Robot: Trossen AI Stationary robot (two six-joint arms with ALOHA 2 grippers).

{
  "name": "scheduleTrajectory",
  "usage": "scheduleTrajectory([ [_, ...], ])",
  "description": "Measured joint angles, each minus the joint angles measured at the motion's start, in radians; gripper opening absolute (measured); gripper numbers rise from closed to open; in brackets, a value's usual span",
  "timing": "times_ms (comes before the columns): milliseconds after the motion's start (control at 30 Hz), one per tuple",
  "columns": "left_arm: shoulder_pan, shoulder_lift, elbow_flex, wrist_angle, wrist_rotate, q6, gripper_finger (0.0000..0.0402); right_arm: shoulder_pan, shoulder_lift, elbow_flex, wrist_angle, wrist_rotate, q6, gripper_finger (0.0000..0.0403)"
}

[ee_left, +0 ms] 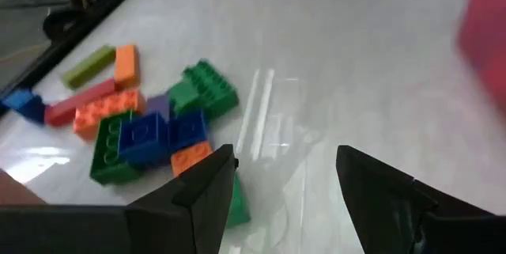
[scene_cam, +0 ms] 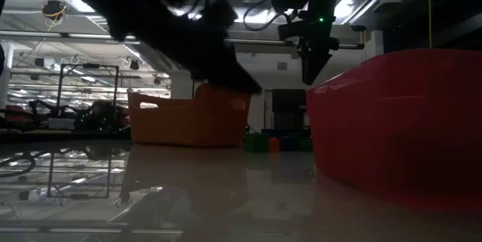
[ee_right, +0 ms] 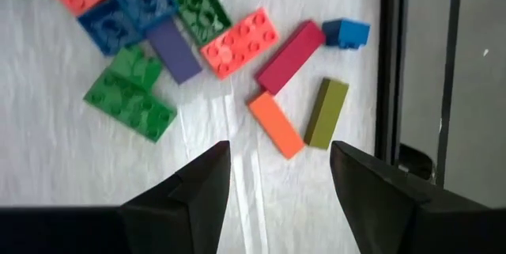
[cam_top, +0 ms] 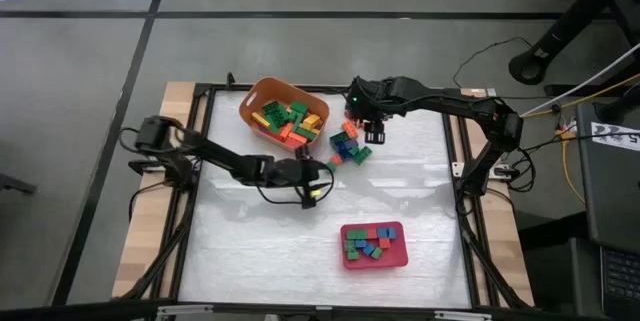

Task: Sort blocks by size
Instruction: Put the small green block into the red bin

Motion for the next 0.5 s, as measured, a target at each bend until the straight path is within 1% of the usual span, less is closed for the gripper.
scheduleTrajectory([
  [100, 0.015, 0.063, 0.0, 0.028, -0.009, -0.023, 0.021, 0.0, 0.0, 0.0, -0.031, 0.0, 0.007, 0.0215],
  [267, 0.045, 0.131, 0.0, 0.054, -0.008, -0.078, 0.021, 0.0, 0.0, 0.0, -0.055, 0.0, 0.056, 0.0215],
  [367, 0.061, 0.155, 0.0, 0.076, -0.008, -0.077, 0.021, 0.0, 0.0, 0.0, -0.053, -0.002, 0.068, 0.0215],
  [500, 0.08, 0.171, 0.0, 0.094, -0.008, -0.093, 0.021, 0.0, 0.0, 0.0, -0.051, -0.044, 0.069, 0.0215],
])
